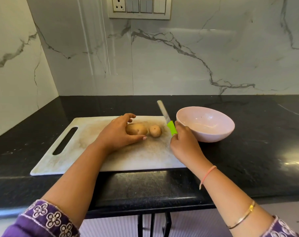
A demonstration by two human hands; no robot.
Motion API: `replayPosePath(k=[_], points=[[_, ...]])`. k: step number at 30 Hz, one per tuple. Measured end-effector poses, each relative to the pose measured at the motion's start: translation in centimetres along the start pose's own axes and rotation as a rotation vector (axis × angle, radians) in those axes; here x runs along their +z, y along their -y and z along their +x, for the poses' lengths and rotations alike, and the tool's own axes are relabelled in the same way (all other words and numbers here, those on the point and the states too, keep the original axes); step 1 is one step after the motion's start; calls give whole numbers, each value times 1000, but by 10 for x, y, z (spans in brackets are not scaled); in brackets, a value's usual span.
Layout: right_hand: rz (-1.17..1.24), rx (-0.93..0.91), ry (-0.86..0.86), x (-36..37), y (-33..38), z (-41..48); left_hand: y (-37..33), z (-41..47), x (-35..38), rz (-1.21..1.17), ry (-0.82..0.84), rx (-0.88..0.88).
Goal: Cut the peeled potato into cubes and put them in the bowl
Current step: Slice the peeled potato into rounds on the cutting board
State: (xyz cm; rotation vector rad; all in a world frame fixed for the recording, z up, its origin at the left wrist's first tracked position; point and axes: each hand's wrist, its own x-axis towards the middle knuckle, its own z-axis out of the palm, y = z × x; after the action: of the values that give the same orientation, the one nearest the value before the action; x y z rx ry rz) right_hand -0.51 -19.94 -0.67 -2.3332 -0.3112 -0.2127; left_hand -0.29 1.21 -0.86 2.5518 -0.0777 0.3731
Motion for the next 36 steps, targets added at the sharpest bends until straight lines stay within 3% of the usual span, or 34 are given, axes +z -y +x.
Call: replayPosePath(k=[6, 10, 19, 23, 27, 30, 33, 36], points=[[218, 86, -25, 5, 11, 13, 3, 4, -2, 43, 22, -6], [333, 121, -37, 7, 16, 15, 16, 7, -12, 54, -48, -79], [381, 120, -49, 10, 10, 15, 38, 17, -21, 31, -13, -188], [391, 119, -53, 10, 8, 14, 33, 16, -21, 82, -48, -126], [394, 109, -53, 12, 6, 11, 2, 6, -14, 69, -261, 118], [406, 106, -68, 12, 4, 12, -21, 6, 9, 53, -90, 268], [433, 111, -71, 12, 5, 14, -32, 18, 23, 24, 162, 195], [456, 116, -66, 14, 5, 14, -34, 30, 24, -50, 214, 128]])
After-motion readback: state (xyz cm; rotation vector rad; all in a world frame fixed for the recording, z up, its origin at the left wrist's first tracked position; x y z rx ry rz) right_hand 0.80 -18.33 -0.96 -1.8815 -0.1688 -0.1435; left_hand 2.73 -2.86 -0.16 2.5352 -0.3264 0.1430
